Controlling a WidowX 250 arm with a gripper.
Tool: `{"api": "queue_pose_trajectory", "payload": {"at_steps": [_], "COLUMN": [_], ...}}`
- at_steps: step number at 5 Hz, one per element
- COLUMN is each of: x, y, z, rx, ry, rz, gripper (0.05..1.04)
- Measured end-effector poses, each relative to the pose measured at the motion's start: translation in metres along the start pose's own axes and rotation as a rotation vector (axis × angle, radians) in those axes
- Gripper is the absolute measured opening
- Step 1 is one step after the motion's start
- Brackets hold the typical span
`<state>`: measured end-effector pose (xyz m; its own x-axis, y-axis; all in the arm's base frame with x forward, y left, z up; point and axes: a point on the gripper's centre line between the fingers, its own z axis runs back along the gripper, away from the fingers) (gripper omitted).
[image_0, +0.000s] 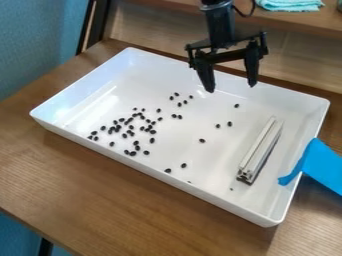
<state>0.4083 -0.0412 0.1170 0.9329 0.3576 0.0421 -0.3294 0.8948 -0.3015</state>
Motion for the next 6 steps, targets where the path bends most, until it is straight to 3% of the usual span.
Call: {"api": "queue_pose_trajectory", "payload": {"at_steps": [1,2,3,4,6], "x": [-0.003,-0.011,-0.018,-0.024,-0.035], "y": [0.007,0.01,0.002,0.006,-0.003], "z": [-0.018,-0.03,-0.029,-0.037,-0.032], "rx": [0.019,0.047,0.061,0.07,0.082], "ry": [0.037,0.014,-0.027,-0.015,-0.044], "rz": [0.012,-0.021,-0.091,-0.134,-0.244], "gripper": [1.001,1.001,1.001,1.001,1.001]}}
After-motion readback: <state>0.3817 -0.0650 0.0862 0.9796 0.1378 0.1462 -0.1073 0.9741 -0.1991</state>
